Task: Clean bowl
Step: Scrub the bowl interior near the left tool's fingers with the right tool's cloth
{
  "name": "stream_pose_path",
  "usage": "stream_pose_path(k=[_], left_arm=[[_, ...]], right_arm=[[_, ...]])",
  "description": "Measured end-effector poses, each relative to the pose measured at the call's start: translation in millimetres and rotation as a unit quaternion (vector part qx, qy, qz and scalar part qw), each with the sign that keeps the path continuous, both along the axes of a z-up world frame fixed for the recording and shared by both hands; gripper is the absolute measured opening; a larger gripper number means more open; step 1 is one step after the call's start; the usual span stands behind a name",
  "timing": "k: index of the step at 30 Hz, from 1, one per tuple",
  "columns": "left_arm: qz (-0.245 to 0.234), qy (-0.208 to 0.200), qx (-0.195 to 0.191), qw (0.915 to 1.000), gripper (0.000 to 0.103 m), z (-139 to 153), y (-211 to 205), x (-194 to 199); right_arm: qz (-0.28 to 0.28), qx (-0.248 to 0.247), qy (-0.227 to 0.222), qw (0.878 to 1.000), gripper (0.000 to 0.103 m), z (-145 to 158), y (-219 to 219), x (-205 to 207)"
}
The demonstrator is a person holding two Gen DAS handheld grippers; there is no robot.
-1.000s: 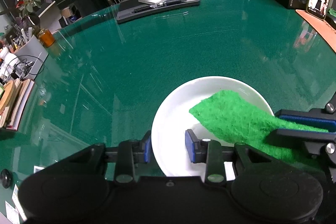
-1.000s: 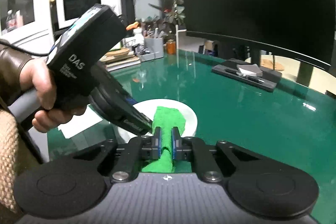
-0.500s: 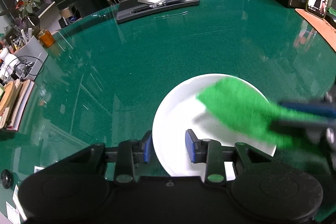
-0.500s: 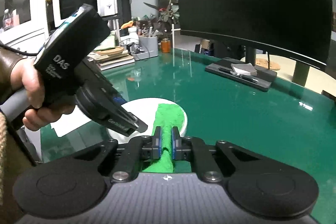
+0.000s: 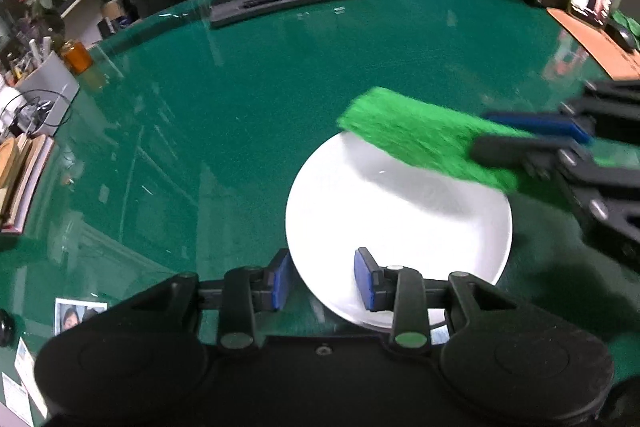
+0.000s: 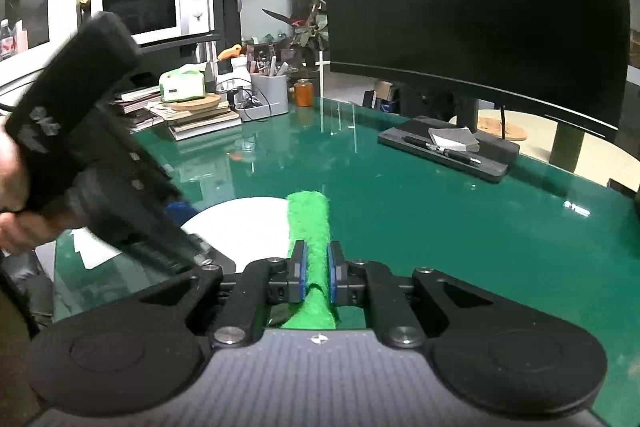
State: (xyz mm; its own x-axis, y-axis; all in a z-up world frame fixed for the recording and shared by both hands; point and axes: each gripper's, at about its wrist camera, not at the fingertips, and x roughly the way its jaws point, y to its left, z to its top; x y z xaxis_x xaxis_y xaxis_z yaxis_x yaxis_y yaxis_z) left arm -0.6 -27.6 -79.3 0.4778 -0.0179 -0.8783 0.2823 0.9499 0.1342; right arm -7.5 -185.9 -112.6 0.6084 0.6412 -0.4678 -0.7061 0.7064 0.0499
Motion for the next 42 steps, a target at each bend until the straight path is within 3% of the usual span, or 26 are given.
stream_pose_path(k=[3,11,15,20,27,29,34,42], left_arm=[[-0.018,-0.008,0.007,0.9998,0.042,2,-3,3],[0.010,-0.006,-0.011,0.9999,0.038,-3,3,13],[0.014,-0.008,-0.013,0.9998,0.039,-3,6,13],[0.020,-0.010,-0.011,0.9997,0.039,-2,9,14],[0.018,-0.011,-0.015,0.9997,0.039,-2,10,10],[0.016,-0.014,-0.011,0.9997,0.039,-3,8,9],[0.018,-0.014,-0.015,0.9996,0.039,-3,10,9],[-0.014,0.004,-0.037,0.9992,0.039,-1,9,-3]], right_arm=[[0.005,-0.004,-0.003,1.000,0.010,0,4,-1],[0.034,-0.009,-0.010,0.999,0.014,3,1,-22],[0.037,-0.001,0.003,0.999,0.009,6,-2,-32],[0.083,0.004,0.029,0.996,0.008,8,2,-44],[0.003,0.001,0.009,1.000,0.009,6,-8,-22],[0.003,-0.006,0.008,1.000,0.009,7,-5,-21],[0.078,-0.005,0.021,0.997,0.010,9,11,-43],[0.006,-0.009,0.003,1.000,0.010,3,-3,-7]])
